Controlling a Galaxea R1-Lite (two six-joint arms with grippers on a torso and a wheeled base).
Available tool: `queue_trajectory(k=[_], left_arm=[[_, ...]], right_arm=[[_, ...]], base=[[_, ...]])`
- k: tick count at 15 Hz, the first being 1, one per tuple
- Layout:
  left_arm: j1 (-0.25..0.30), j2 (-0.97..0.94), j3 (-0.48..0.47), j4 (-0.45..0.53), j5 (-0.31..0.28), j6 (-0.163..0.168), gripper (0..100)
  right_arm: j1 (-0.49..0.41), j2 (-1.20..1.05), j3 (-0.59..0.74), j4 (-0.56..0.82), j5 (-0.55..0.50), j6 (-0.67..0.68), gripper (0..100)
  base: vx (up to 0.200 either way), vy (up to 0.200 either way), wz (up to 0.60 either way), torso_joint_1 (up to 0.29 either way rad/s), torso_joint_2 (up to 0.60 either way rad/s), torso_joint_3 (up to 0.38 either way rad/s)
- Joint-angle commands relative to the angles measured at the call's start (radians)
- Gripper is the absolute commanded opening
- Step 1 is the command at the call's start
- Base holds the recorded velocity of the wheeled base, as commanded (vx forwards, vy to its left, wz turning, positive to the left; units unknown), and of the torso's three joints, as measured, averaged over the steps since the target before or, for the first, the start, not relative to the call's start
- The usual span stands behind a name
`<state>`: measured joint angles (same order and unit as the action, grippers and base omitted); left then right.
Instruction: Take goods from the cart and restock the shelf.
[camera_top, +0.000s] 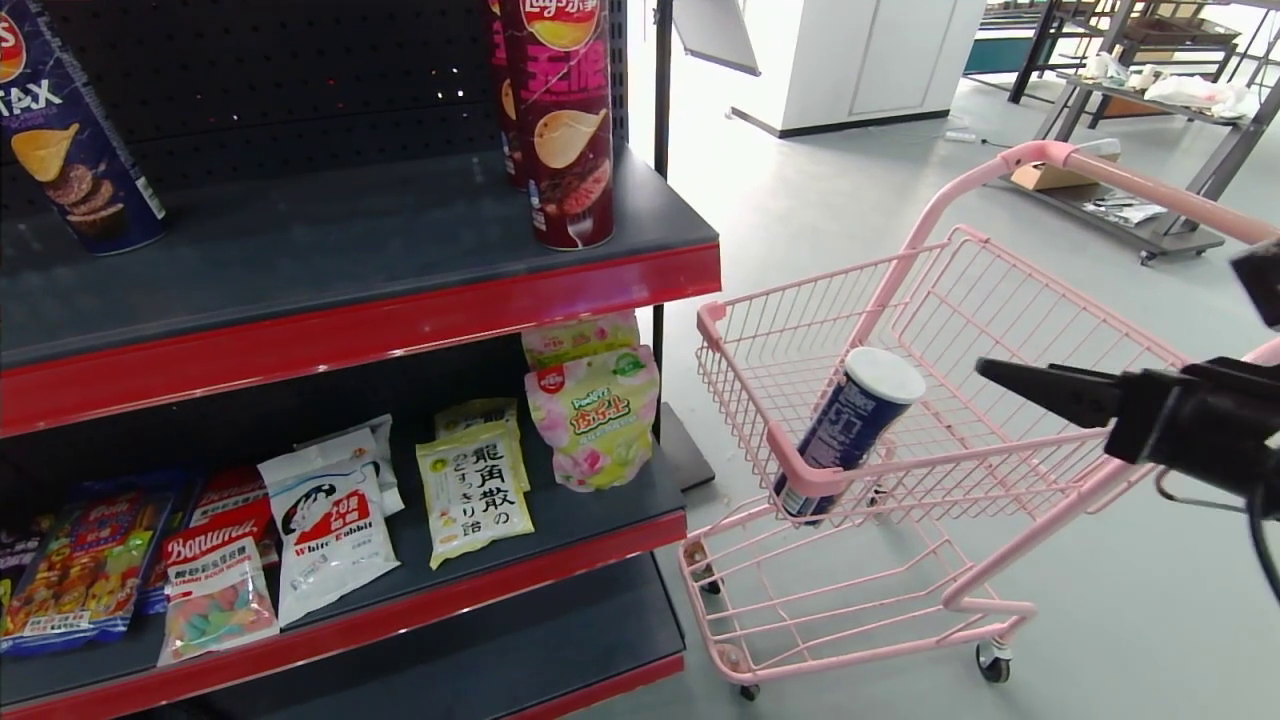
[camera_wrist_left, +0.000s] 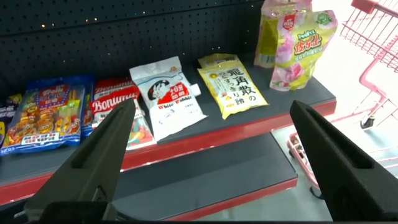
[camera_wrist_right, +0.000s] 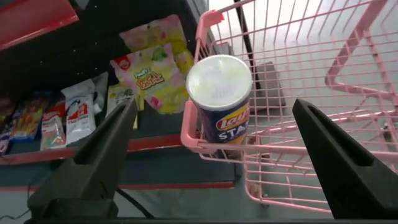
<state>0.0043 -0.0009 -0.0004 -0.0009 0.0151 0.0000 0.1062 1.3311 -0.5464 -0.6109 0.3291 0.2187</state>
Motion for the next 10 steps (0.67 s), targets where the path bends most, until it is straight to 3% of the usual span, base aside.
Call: queue_trajectory(k=[1,10], left_arm=[[0.000,0.001,0.000,-0.001,0.000,0.000,100],[-0.001,0.001,0.000,0.001,0.000,0.000,100]], right_arm=[[0.023,0.241,0.017,-0.125,0.027,0.004,100],[0.073,0.318,0.011,-0.194,0.016,-0.004,100]], base=[[0.000,0.000,0.00,0.000,0.00,0.000],[0.000,0.000,0.00,0.000,0.00,0.000]])
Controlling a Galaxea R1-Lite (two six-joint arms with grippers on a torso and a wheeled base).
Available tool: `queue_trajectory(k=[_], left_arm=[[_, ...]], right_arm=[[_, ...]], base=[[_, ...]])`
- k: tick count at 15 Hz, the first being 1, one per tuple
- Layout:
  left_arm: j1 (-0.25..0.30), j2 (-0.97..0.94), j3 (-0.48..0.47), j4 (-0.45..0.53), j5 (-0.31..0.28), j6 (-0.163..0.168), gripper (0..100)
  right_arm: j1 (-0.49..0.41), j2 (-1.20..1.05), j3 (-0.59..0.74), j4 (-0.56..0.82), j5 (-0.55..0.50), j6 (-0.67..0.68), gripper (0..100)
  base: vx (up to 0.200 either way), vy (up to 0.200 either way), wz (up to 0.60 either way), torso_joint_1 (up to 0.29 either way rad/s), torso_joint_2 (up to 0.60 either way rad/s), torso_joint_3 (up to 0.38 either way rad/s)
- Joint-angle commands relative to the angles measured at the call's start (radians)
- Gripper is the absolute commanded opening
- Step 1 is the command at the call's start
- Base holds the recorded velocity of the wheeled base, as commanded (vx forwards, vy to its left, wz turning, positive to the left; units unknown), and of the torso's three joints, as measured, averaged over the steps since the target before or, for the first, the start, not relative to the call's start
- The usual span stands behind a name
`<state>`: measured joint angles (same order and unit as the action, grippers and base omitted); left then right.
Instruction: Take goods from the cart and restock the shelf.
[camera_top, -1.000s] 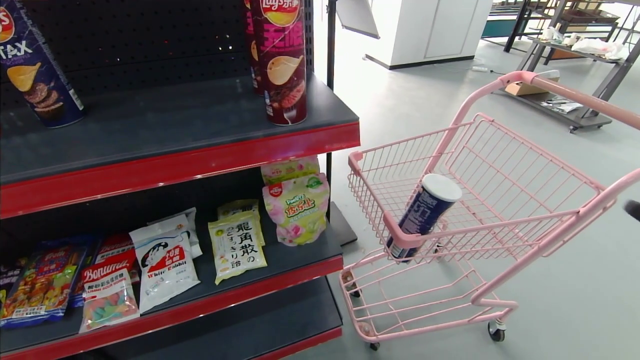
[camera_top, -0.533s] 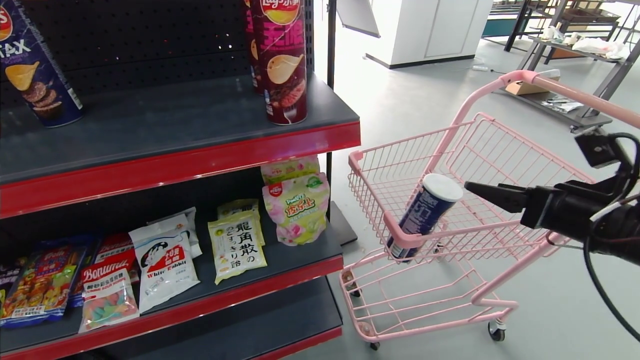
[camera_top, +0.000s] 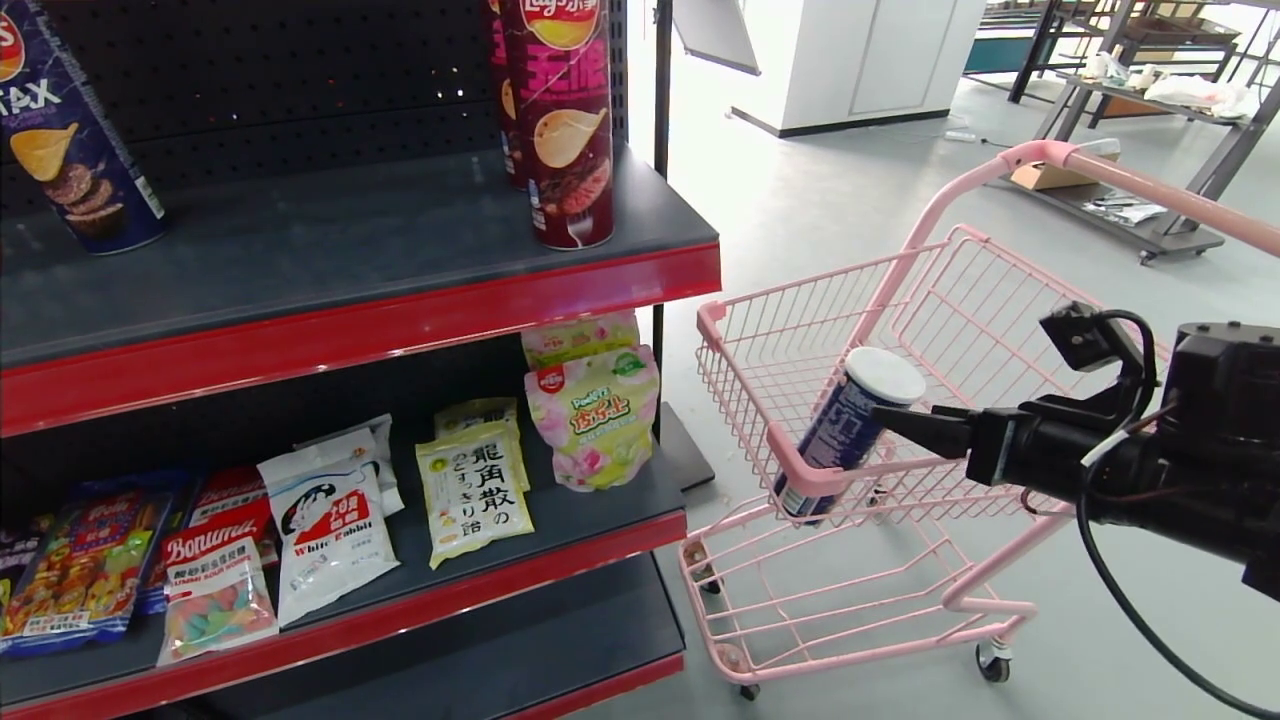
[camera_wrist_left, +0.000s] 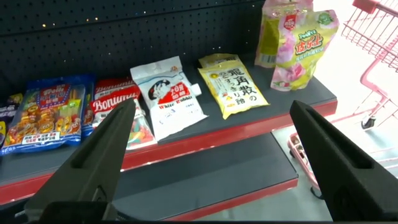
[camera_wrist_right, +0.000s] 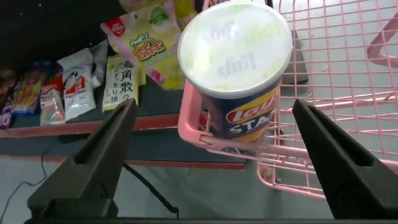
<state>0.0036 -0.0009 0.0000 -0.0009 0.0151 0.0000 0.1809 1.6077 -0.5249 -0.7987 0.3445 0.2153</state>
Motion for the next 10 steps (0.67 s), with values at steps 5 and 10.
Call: queue_trajectory(k=[5,10], left_arm=[[0.001,0.001,0.000,-0.001,0.000,0.000,100],[-0.001,0.001,0.000,-0.001,0.000,0.000,100]], right_arm=[[0.003,0.149,-0.015,-0.079,-0.005,-0.004,100],[0.031,0.293,-0.052,-0.234,-0.007,-0.002,100]], base=[[0.000,0.000,0.00,0.000,0.00,0.000],[0.000,0.000,0.00,0.000,0.00,0.000]])
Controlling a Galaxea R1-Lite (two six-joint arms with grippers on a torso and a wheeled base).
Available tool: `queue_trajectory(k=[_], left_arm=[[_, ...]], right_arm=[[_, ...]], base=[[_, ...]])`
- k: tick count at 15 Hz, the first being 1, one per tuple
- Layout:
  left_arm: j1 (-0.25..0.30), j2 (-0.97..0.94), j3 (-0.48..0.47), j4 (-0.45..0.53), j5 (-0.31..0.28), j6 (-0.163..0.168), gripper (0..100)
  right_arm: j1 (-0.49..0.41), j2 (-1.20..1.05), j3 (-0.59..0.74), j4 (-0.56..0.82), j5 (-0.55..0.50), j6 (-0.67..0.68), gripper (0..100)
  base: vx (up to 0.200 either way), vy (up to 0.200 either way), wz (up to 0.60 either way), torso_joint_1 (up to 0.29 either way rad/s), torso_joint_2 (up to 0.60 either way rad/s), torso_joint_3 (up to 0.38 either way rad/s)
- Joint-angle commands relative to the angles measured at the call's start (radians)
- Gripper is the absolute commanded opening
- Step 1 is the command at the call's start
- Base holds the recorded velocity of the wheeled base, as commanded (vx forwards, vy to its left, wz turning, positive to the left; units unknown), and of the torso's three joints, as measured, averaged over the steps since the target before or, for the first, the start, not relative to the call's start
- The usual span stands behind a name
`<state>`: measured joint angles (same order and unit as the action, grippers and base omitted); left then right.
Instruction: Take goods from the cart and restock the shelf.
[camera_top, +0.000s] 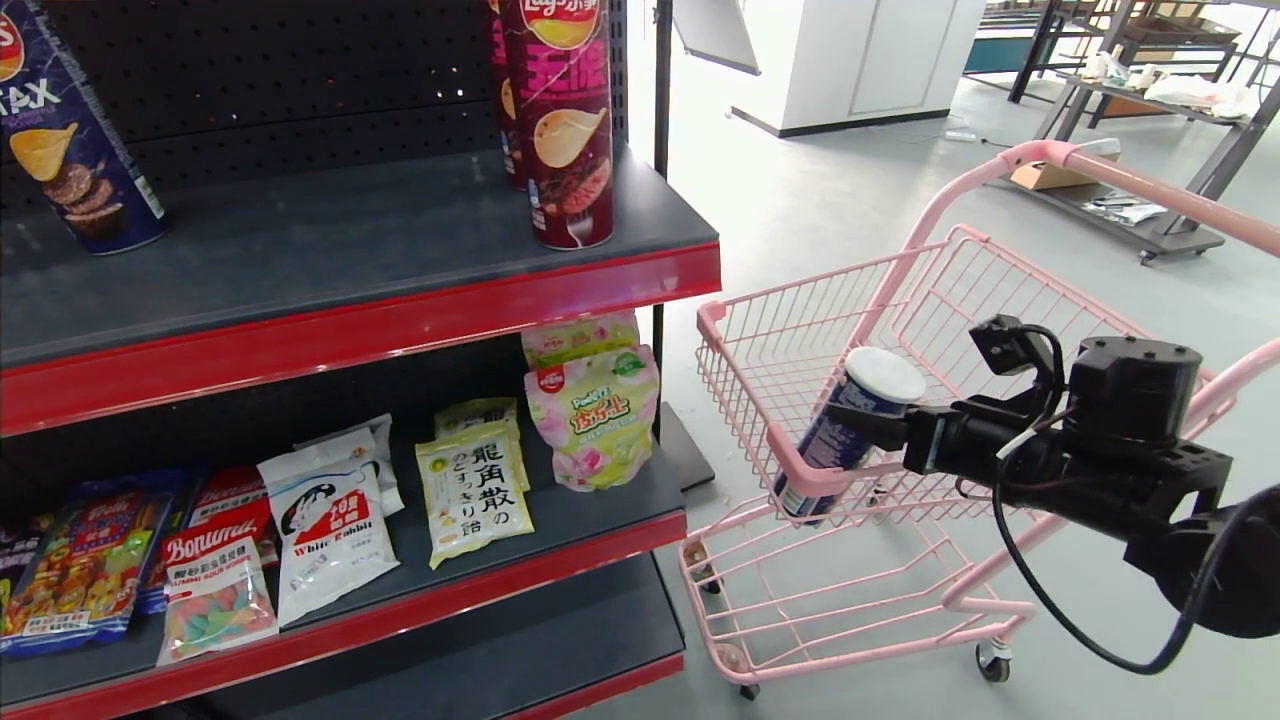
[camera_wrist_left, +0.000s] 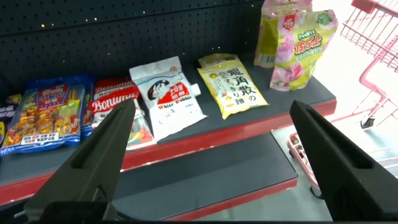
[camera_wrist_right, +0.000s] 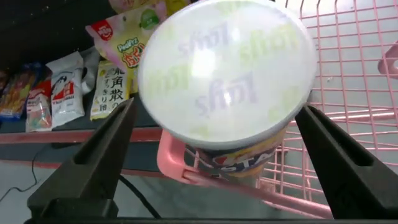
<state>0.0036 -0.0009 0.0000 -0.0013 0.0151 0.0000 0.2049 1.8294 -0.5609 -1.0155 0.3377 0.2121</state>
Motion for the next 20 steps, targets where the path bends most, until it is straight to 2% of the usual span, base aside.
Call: queue_trajectory(k=[1,8,9,13,15,20], left_arm=[[0.001,0.001,0.000,0.000,0.000,0.000,100],[0.001,0.001,0.000,0.000,0.000,0.000,100],[-0.001,0.001,0.000,0.000,0.000,0.000,100],[-0.001,0.001,0.000,0.001,0.000,0.000,100],[0.001,0.001,0.000,0.000,0.000,0.000,100],[-0.001,0.001,0.000,0.001,0.000,0.000,100]], right_arm=[[0.007,0.087,-0.024,-0.018,0.000,0.001,100],[0.008,0.211,-0.146,-0.035,-0.002,0.004,100],[0.008,0.220,-0.151,-0.078,0.001,0.007,0],[0.001,0.211,-0.160,-0.081,0.000,0.004,0],[-0.001,0.139,-0.209,-0.044,-0.002,-0.004,0],[-0.012,-0.163,-0.550,0.442,-0.002,-0.016,0]], base=[[0.000,0.000,0.00,0.000,0.00,0.000],[0.000,0.000,0.00,0.000,0.00,0.000],[0.000,0.000,0.00,0.000,0.00,0.000],[0.000,0.000,0.00,0.000,0.00,0.000],[0.000,0.000,0.00,0.000,0.00,0.000],[0.000,0.000,0.00,0.000,0.00,0.000]])
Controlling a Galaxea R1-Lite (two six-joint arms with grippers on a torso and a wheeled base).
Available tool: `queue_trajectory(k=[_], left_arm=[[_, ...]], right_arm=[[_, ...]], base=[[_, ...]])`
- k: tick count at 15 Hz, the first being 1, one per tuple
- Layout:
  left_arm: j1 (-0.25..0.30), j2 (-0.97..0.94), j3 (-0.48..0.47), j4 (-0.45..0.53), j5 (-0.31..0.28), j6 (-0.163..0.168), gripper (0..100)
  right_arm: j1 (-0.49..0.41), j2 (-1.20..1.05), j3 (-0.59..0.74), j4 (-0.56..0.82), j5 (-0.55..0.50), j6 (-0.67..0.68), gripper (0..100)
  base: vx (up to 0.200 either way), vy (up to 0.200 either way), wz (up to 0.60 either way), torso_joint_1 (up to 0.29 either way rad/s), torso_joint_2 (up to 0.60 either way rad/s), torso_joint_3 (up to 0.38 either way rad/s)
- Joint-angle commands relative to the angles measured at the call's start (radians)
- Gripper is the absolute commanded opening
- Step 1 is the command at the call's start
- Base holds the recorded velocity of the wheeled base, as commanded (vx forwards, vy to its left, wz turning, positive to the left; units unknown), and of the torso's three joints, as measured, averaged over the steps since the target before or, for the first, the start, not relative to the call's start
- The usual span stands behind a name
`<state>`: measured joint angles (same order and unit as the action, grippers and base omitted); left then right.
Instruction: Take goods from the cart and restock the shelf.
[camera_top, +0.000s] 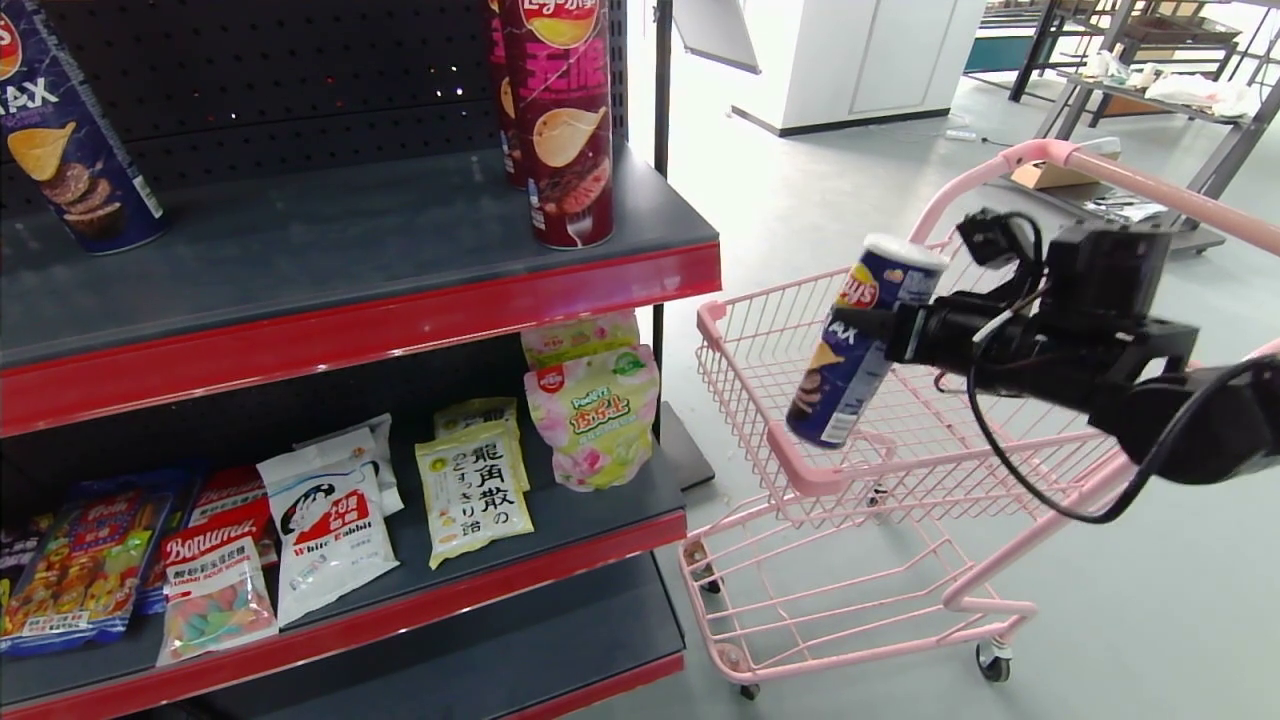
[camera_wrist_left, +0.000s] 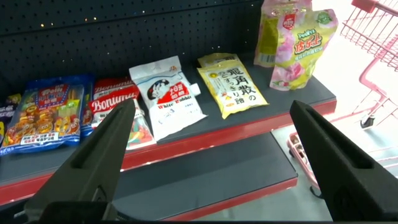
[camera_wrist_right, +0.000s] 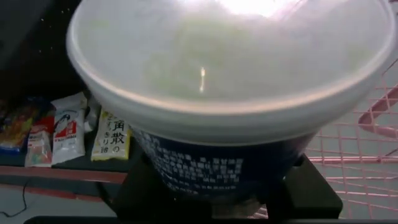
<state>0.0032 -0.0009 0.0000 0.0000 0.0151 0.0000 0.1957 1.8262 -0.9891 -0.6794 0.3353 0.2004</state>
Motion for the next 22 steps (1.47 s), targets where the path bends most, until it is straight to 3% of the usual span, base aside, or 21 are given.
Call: queue_trajectory(k=[1,3,4,6,8,13,15,22], left_arm=[[0.001,0.001,0.000,0.000,0.000,0.000,100],[0.000,0.001,0.000,0.000,0.000,0.000,100],[0.001,0.001,0.000,0.000,0.000,0.000,100],[0.000,0.001,0.000,0.000,0.000,0.000,100],[0.001,0.001,0.000,0.000,0.000,0.000,100],[0.000,0.001,0.000,0.000,0.000,0.000,100],[0.000,0.001,0.000,-0.002,0.000,0.000,100],[0.000,0.001,0.000,-0.002,0.000,0.000,100]], right_arm=[[-0.002,-0.237,-0.180,0.233,-0.002,-0.027,0],[0.014,-0.384,-0.213,0.491,-0.001,-0.053,0],[0.068,-0.492,-0.218,0.656,0.007,-0.055,0],[0.156,-0.593,-0.187,0.765,0.025,-0.061,0],[0.159,-0.582,-0.148,0.764,-0.002,-0.147,0],[0.205,-0.593,0.061,0.732,0.001,-0.093,0],[0.208,-0.587,0.081,0.670,0.001,-0.098,0],[0.231,-0.627,0.122,0.670,0.002,-0.101,0]], base=[[0.000,0.000,0.00,0.000,0.00,0.000],[0.000,0.000,0.00,0.000,0.00,0.000],[0.000,0.000,0.00,0.000,0.00,0.000],[0.000,0.000,0.00,0.000,0.00,0.000],[0.000,0.000,0.00,0.000,0.00,0.000],[0.000,0.000,0.00,0.000,0.00,0.000],[0.000,0.000,0.00,0.000,0.00,0.000],[0.000,0.000,0.00,0.034,-0.13,-0.095]])
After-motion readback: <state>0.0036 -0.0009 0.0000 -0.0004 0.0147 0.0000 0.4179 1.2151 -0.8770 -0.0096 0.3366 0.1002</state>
